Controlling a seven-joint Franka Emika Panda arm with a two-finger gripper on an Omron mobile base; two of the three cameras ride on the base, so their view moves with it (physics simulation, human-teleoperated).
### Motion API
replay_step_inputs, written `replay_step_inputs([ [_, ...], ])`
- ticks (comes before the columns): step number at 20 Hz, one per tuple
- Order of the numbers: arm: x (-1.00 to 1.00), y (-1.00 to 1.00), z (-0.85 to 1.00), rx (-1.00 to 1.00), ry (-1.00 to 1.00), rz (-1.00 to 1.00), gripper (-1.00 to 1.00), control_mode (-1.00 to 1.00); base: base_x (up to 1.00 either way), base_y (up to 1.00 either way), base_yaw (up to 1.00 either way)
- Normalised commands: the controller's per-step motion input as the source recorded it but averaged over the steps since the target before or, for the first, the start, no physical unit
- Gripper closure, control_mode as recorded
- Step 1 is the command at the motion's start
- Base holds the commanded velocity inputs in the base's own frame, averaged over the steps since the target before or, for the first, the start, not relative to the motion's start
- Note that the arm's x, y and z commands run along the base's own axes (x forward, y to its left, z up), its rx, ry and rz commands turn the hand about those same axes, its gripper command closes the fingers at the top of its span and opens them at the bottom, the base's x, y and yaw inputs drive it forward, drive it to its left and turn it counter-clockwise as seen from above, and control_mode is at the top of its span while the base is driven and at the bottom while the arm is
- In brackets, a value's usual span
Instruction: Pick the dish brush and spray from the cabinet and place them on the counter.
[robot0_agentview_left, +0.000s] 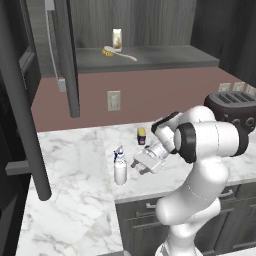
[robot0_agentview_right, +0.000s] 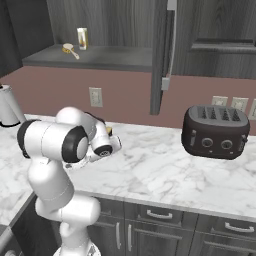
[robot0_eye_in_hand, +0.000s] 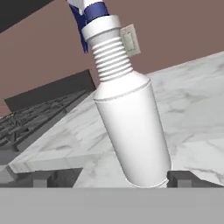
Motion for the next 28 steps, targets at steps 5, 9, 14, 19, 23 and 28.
replay_step_inputs([
  [5, -0.21, -0.01, 0.48, -0.13, 0.02, -0.03, -1.0, -1.0, 0.0, 0.0, 0.0],
  [9, -0.32, -0.21, 0.56, -0.09, 0.04, -0.04, -1.0, -1.0, 0.0, 0.0, 0.0],
  [14, -0.3, -0.35, 0.53, -0.09, 0.04, -0.08, -1.0, -1.0, 0.0, 0.0, 0.0],
  [19, -0.22, -0.27, 0.41, -0.14, 0.02, -0.15, -1.0, -1.0, 0.0, 0.0, 0.0],
  [23, -0.04, -0.03, 0.38, -0.29, -0.02, -0.11, -1.0, -1.0, 0.0, 0.0, 0.0],
  [28, 0.01, -0.05, 0.29, -0.21, 0.04, -0.27, -1.0, -1.0, 0.0, 0.0, 0.0],
])
